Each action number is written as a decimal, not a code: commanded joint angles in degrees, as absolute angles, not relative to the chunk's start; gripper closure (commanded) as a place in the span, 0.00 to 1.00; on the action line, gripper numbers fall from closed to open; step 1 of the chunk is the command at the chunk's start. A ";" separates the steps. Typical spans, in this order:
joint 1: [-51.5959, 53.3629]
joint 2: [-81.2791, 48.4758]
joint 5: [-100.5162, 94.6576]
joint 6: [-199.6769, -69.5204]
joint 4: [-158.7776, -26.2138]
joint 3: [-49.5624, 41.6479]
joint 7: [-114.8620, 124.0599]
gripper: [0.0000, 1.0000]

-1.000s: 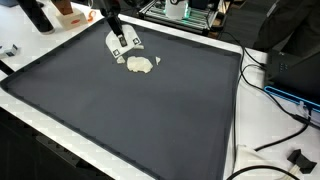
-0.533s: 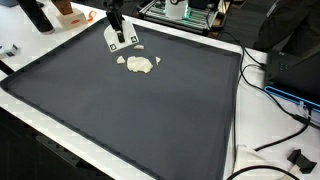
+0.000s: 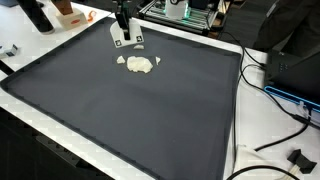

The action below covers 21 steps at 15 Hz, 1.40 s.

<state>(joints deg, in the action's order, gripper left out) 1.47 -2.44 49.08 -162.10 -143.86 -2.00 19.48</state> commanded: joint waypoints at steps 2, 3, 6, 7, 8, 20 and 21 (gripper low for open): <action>2.33 -0.77 28.11 -161.44 -146.91 -3.90 39.89 0.99; 2.30 -0.60 23.26 -160.62 -146.76 -4.37 44.26 0.99; 1.85 0.75 9.83 -156.70 -145.40 -4.92 56.12 0.99; 0.89 1.16 7.13 -155.07 -144.75 -3.93 58.54 0.99; 0.71 1.66 4.63 -153.34 -144.06 -3.56 60.99 0.99; 0.72 1.99 -0.31 -140.85 -137.20 -0.05 65.11 0.96; 0.72 1.94 -0.31 -140.81 -137.15 -0.04 65.05 0.96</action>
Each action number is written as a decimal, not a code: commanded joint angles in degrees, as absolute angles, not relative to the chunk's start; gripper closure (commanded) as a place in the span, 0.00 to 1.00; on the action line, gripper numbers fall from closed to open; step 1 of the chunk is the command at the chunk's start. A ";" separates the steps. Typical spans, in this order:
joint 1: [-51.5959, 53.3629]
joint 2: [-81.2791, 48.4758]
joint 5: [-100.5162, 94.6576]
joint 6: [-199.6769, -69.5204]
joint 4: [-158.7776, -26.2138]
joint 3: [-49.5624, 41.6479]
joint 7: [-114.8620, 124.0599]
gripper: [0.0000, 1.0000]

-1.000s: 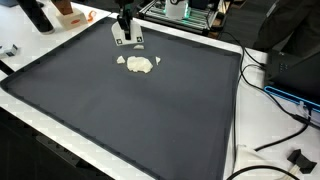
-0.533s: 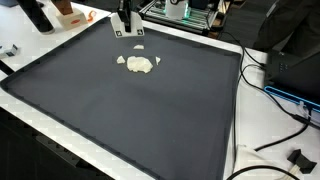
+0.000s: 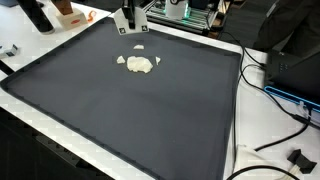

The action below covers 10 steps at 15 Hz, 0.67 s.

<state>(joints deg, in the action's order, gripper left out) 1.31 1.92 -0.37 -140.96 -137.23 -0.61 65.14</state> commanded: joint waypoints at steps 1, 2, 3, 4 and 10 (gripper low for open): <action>0.72 1.92 -0.31 -140.79 -137.15 -0.05 65.01 0.96; 0.73 1.89 -0.31 -140.78 -137.15 -0.05 64.99 0.96; 0.73 1.88 -0.31 -140.77 -137.15 -0.05 64.98 0.99; 0.76 1.50 -4.54 -140.07 -136.69 0.36 68.64 0.99; 2.47 -2.02 -26.90 -128.33 -131.47 2.83 87.59 0.99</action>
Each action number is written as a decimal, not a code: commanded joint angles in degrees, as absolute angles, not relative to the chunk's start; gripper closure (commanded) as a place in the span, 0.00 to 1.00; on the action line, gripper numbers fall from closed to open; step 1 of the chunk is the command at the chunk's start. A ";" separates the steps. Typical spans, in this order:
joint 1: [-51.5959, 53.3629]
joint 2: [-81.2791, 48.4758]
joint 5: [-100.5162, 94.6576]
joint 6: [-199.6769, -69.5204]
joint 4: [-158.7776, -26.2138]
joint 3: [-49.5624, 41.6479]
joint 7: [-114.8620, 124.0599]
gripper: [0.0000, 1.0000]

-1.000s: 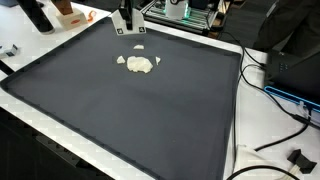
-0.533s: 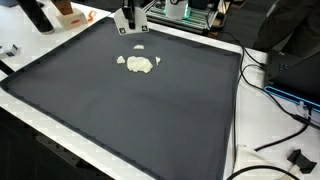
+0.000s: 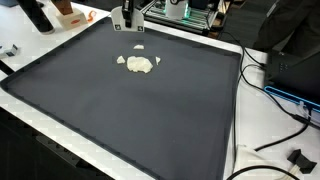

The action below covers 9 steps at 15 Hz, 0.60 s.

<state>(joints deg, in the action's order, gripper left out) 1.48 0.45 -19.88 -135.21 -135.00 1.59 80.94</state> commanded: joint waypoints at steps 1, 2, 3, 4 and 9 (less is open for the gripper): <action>3.03 -2.88 -28.40 -125.62 -130.33 3.22 88.63 0.99; 3.59 -3.94 -29.77 -123.02 -129.05 3.53 89.26 0.99; 4.14 -4.98 -30.65 -120.69 -127.84 3.78 89.60 0.99; 4.69 -5.98 -31.31 -118.78 -126.74 3.93 89.43 0.99; 7.18 -11.84 -33.68 -111.43 -121.65 3.59 88.50 0.99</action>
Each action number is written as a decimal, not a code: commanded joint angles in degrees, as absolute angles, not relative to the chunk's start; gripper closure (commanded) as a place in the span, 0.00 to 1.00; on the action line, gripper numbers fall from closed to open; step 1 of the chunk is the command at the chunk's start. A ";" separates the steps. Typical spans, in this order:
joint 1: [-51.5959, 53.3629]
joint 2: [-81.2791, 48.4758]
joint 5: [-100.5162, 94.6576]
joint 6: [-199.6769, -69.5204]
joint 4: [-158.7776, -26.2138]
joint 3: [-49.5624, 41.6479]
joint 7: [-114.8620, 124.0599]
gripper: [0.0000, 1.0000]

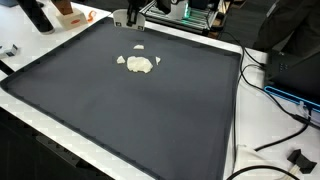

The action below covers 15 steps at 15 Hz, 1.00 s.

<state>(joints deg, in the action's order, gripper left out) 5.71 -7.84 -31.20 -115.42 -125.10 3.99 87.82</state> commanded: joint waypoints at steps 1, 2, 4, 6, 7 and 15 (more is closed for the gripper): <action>7.58 -12.93 -33.84 -110.36 -120.82 3.49 88.21 0.99; 7.89 -13.86 -33.86 -109.60 -120.12 3.39 87.88 0.99; 8.50 -15.55 -33.93 -108.20 -119.00 3.17 87.57 0.99; 9.05 -17.00 -34.21 -107.27 -118.06 2.94 87.36 0.99; 9.28 -17.79 -34.32 -107.04 -117.66 2.84 87.10 0.99; 11.47 -22.83 -35.47 -104.03 -114.62 2.42 84.29 0.99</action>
<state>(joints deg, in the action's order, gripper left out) 9.97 -20.73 -33.62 -106.17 -116.42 3.20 85.82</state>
